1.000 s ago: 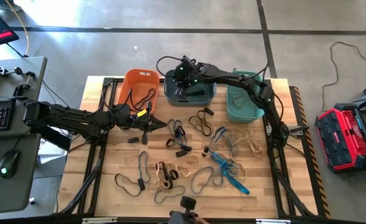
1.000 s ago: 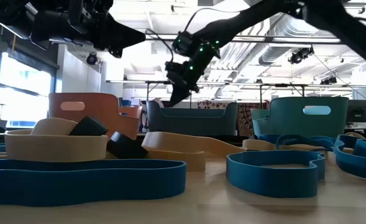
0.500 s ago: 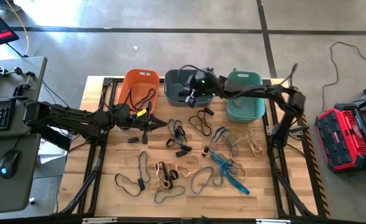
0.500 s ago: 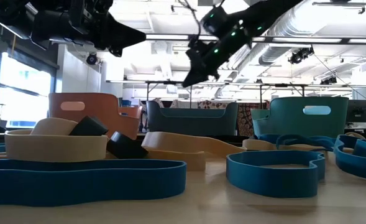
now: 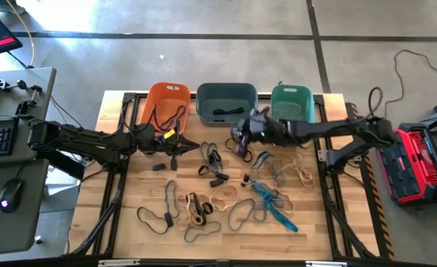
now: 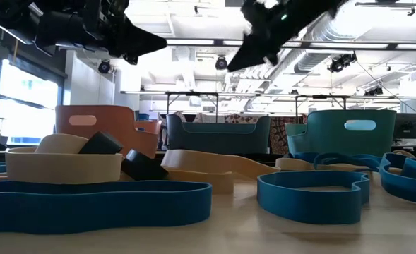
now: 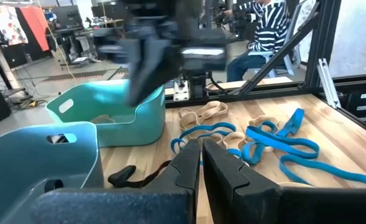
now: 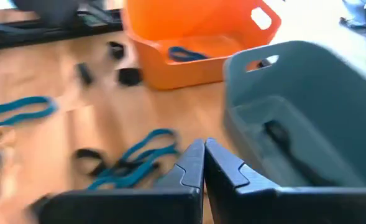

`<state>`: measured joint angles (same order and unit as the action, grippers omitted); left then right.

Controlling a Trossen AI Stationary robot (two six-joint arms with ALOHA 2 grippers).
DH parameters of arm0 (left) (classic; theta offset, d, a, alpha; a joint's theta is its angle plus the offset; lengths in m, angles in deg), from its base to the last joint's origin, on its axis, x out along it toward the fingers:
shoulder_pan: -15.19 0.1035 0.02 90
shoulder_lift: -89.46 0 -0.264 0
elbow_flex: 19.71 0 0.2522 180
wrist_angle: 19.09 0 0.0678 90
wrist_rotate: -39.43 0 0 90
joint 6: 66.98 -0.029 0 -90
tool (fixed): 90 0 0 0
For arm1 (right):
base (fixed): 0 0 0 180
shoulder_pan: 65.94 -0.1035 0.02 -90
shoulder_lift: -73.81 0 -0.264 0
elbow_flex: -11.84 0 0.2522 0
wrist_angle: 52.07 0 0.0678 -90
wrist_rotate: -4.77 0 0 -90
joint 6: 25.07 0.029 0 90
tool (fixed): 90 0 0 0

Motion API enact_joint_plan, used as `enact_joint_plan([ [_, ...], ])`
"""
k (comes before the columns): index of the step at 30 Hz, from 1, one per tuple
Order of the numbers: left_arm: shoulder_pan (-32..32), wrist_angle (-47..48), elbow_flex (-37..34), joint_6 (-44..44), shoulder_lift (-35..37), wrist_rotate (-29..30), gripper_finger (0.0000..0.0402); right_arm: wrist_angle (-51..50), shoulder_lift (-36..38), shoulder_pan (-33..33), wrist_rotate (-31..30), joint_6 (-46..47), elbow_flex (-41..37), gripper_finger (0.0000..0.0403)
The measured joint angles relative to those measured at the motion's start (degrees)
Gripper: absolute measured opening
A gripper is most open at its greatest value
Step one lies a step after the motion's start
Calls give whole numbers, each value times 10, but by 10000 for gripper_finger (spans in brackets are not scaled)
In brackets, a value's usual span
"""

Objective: Sort rubber bands into baskets
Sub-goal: Put the blue rubber band into the orange bin

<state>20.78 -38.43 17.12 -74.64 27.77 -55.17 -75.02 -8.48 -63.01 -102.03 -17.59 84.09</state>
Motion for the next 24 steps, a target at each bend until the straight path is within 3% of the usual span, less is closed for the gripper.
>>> enact_joint_plan([
  [9,0,2,0,0,0,0,10,-128,22,-156,-53,139,-5,0],
  [24,0,-4,0,-15,0,2,10,-340,20,-346,10,495,-4,0],
])
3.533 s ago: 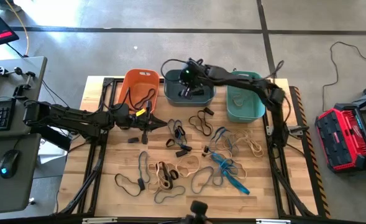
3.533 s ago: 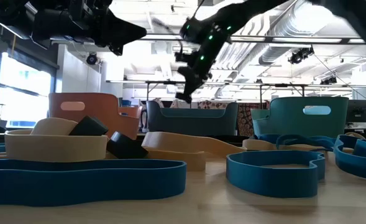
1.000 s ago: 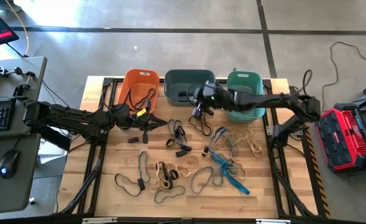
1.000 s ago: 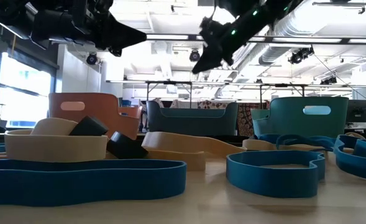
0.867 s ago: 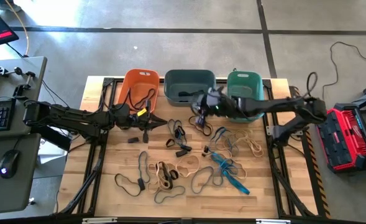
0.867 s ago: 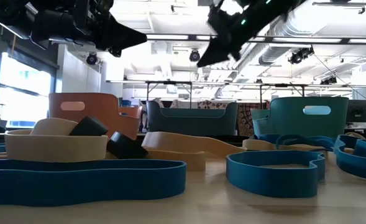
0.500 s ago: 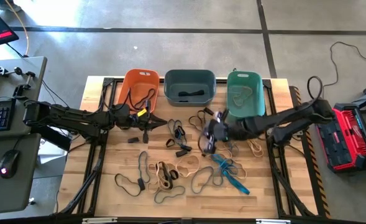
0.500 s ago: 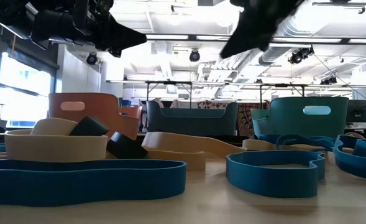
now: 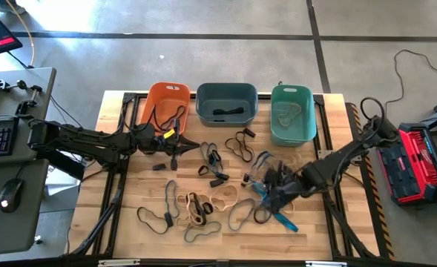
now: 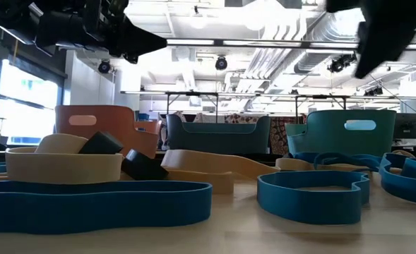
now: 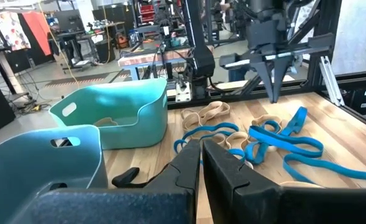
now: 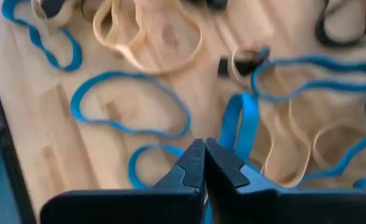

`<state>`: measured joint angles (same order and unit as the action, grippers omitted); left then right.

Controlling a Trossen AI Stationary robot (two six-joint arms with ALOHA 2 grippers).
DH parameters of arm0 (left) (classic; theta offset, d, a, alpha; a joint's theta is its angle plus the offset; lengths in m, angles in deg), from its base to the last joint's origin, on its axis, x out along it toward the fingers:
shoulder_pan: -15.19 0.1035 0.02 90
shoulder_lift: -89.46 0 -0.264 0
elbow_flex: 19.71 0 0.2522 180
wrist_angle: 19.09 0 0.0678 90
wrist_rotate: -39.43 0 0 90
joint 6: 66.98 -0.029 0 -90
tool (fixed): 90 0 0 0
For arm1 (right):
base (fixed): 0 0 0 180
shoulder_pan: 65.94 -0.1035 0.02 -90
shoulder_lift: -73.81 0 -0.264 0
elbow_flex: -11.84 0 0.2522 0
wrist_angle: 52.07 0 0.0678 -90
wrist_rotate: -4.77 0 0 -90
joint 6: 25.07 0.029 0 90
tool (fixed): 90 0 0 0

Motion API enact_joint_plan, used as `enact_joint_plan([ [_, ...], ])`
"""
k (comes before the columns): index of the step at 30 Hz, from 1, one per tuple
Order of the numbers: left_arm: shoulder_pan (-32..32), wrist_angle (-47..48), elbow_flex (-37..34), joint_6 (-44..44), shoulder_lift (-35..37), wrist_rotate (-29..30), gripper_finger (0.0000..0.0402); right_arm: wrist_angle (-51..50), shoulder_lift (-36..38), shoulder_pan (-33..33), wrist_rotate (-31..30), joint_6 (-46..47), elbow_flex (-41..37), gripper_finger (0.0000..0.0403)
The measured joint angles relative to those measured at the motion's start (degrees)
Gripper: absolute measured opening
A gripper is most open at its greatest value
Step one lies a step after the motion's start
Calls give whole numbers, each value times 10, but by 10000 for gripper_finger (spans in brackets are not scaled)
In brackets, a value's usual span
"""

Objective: Sort rubber bands into baskets
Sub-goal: Put the blue rubber band into the orange bin

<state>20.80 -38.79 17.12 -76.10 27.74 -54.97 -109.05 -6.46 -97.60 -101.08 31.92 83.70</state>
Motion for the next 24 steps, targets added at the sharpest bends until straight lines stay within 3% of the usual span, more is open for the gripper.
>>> enact_joint_plan([
  [5,0,-2,0,0,0,0,10,-10,0,-45,4,61,0,12],
  [9,0,-2,0,0,0,0,10,-9,-4,-70,7,112,0,46],
  [17,0,5,0,0,0,-97,10,-8,-61,-83,52,137,0,132],
  [24,0,5,0,0,0,-105,10,-3,-102,-77,67,151,0,164],
])
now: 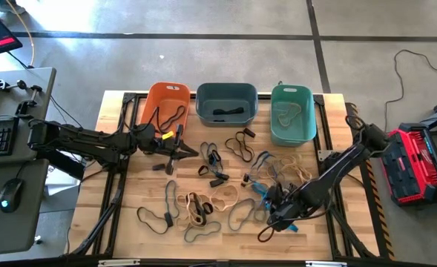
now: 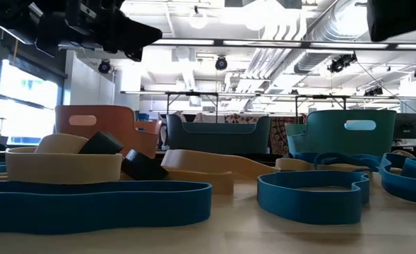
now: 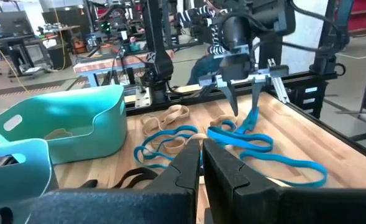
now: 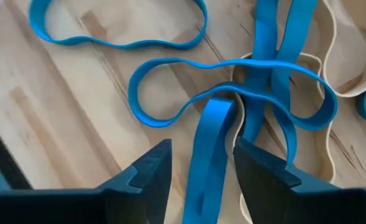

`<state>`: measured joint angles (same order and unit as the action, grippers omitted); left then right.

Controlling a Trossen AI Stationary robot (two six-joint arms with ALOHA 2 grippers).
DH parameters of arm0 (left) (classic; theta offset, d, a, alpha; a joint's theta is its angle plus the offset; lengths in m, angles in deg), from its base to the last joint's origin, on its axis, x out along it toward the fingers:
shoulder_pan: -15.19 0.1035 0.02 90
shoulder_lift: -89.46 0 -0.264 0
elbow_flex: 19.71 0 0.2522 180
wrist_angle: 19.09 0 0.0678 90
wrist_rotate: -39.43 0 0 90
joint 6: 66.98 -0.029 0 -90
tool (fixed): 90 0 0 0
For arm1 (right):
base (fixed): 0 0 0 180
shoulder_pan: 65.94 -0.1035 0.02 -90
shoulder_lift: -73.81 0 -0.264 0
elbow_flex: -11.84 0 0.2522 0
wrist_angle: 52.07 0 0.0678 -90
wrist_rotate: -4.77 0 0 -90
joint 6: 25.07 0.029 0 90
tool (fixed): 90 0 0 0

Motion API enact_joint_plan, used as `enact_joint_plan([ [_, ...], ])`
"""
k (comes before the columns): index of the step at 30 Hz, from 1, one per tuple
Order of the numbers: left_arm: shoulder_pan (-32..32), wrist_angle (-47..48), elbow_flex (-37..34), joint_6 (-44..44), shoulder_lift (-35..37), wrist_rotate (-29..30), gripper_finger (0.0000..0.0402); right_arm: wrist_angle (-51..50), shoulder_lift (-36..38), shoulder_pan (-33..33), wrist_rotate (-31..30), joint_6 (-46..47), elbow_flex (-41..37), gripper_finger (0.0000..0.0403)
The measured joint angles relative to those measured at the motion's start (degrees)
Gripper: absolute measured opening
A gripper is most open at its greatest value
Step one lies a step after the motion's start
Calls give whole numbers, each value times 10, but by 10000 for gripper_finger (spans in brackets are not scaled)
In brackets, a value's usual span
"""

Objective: Sort rubber bands into baskets
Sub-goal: Put the blue rubber band into the orange bin

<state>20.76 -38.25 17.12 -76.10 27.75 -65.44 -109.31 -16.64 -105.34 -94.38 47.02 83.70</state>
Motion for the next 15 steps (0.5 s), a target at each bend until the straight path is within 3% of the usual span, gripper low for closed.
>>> enact_joint_plan([
  [9,0,0,0,-1,0,28,10,0,-47,24,37,-11,0,165],
  [15,0,0,0,-1,0,36,10,0,-49,34,17,-20,0,163],
])
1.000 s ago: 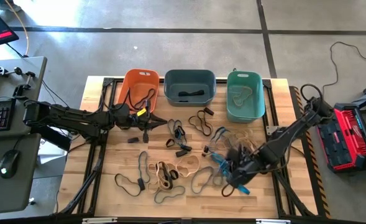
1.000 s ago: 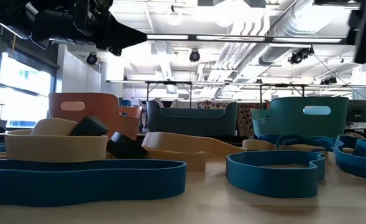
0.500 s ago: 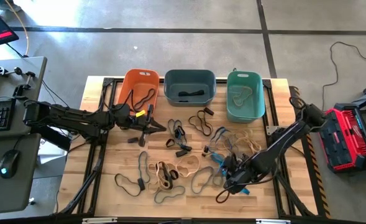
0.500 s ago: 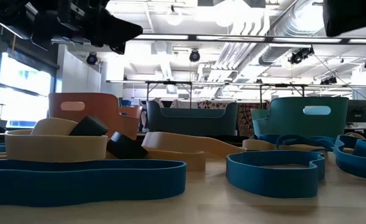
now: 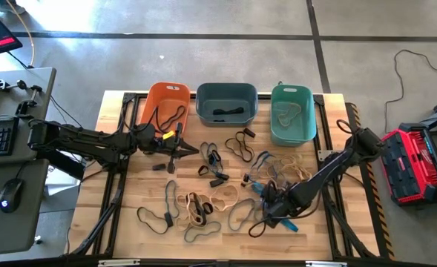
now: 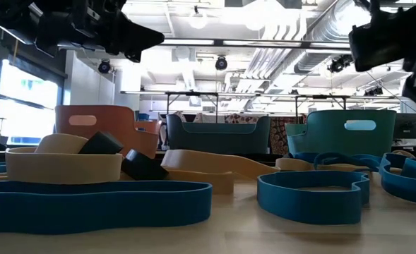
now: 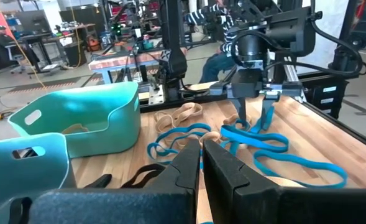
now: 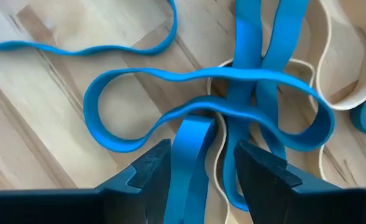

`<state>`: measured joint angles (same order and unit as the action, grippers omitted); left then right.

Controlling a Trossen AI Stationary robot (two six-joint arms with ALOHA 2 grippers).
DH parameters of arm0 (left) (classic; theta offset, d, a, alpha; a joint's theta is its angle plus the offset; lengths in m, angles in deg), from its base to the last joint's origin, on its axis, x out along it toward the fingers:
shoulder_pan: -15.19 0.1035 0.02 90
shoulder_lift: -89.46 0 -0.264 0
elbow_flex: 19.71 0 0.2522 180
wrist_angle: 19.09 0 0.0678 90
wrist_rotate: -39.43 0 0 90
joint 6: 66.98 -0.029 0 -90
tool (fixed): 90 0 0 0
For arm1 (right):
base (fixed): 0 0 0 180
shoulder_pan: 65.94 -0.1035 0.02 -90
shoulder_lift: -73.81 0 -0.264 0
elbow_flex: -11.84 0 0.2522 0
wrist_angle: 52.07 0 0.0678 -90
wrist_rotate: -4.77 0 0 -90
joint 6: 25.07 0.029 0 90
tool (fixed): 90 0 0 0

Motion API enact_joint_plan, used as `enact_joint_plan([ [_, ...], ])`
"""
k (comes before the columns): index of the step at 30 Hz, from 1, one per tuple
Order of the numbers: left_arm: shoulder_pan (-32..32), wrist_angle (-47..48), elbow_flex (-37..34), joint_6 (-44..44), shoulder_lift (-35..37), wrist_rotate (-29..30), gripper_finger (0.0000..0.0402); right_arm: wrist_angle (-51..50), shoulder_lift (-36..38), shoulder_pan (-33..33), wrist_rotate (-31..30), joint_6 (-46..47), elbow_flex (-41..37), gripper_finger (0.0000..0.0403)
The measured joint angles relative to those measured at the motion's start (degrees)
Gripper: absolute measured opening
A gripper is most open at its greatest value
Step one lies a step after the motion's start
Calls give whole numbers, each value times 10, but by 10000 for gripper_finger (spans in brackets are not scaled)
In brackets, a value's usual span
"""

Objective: Sort rubber bands into baskets
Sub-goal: Put the blue rubber band into the orange bin

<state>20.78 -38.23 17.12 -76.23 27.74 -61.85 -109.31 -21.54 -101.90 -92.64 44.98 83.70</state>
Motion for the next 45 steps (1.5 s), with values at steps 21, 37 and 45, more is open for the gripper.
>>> enact_joint_plan([
  [21,0,-1,0,15,0,0,10,18,0,34,64,-57,0,108],
  [37,0,2,0,11,0,0,10,31,0,41,101,-57,0,108],
  [45,0,9,0,21,0,-1,10,58,0,44,105,-20,-27,108],
])
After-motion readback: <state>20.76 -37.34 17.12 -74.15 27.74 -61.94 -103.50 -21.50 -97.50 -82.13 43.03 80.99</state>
